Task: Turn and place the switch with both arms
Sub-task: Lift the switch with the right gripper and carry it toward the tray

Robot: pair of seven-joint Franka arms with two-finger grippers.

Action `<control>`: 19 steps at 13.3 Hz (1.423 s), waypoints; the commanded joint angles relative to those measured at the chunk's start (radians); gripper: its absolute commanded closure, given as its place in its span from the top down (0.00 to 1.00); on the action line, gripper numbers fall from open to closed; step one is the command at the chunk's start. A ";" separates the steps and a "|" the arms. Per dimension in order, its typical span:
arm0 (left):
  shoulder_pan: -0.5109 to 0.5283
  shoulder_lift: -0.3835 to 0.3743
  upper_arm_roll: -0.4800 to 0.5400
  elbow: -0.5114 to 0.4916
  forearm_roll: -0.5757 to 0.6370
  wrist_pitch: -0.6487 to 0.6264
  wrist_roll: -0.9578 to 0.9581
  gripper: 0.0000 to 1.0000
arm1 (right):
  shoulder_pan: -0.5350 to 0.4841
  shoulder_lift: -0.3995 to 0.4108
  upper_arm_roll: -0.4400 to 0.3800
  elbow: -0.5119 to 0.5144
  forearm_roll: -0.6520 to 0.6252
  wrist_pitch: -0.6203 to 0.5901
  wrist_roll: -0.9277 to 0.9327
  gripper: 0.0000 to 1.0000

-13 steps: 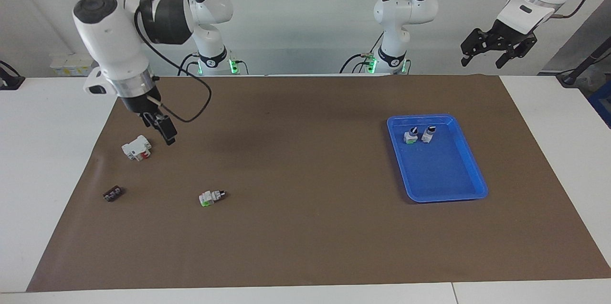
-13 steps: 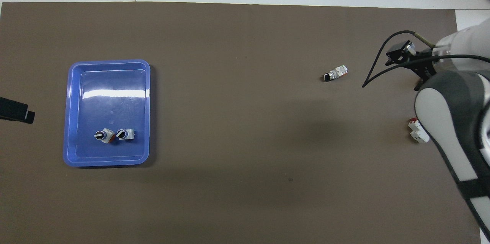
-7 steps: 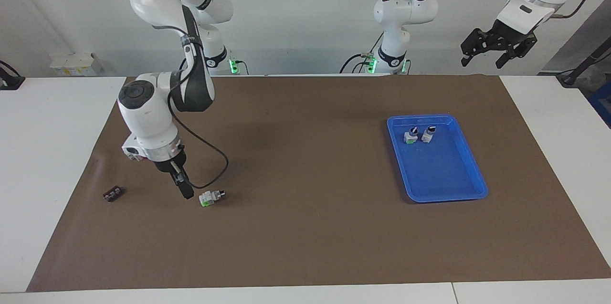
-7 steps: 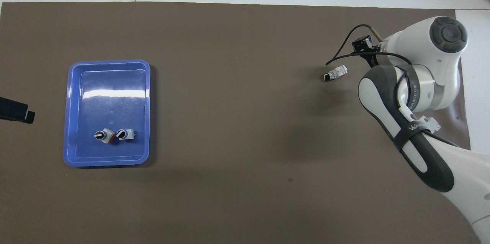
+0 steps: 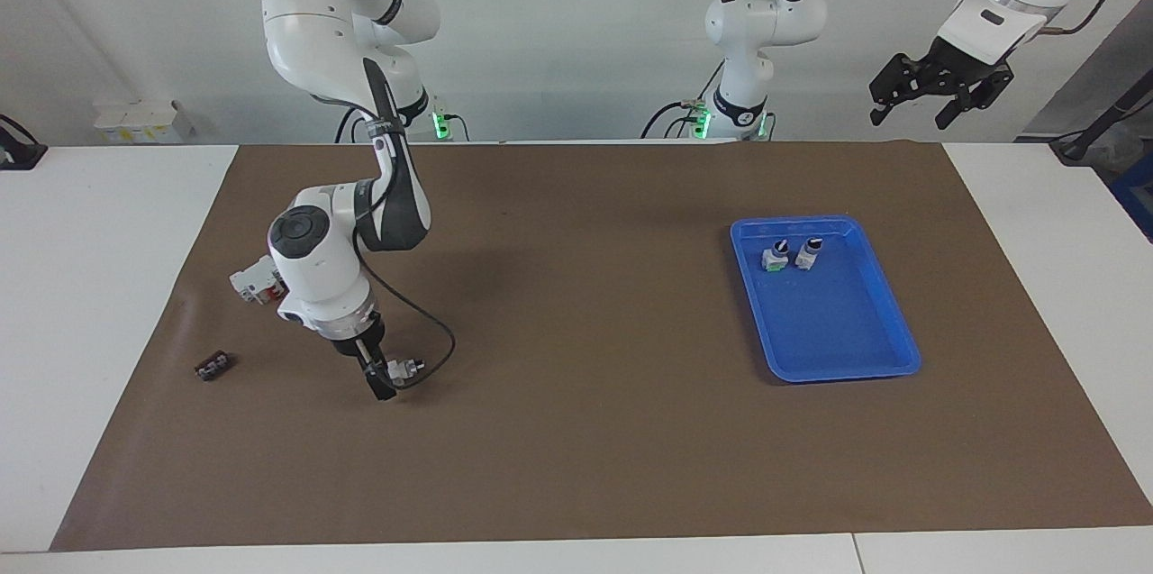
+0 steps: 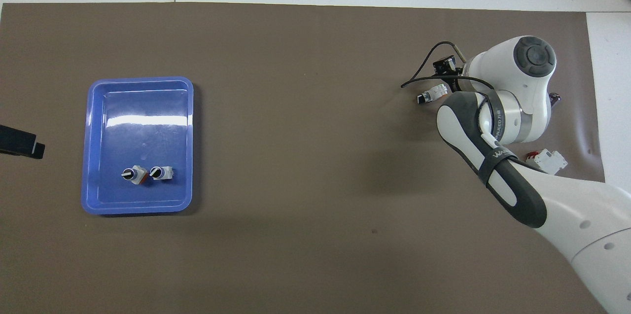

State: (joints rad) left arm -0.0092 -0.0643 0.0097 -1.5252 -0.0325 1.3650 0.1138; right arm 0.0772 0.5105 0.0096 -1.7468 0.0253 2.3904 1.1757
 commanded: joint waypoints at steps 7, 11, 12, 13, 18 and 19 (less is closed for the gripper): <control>0.005 -0.025 -0.002 -0.027 0.000 -0.001 -0.005 1.00 | -0.014 -0.004 0.010 -0.024 0.064 0.009 -0.275 0.00; 0.005 -0.025 -0.002 -0.027 0.000 -0.001 -0.005 1.00 | -0.031 -0.102 0.010 0.035 0.281 -0.156 -0.363 0.00; 0.005 -0.025 -0.002 -0.027 0.000 -0.001 -0.005 1.00 | -0.030 -0.134 0.010 0.052 0.345 -0.207 -0.344 0.00; 0.005 -0.025 -0.002 -0.027 0.000 -0.001 -0.005 1.00 | -0.028 -0.174 0.009 0.056 0.419 -0.252 -0.302 0.00; 0.005 -0.025 -0.002 -0.027 0.000 -0.001 -0.005 1.00 | -0.001 -0.286 0.038 0.148 0.591 -0.396 0.085 0.00; 0.005 -0.025 -0.004 -0.027 0.000 -0.001 -0.005 1.00 | -0.001 -0.302 0.053 0.151 0.660 -0.399 0.123 0.00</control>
State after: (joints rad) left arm -0.0092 -0.0644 0.0097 -1.5252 -0.0325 1.3650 0.1138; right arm 0.0763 0.2231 0.0368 -1.6190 0.5948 2.0134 1.2039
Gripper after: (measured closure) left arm 0.000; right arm 0.643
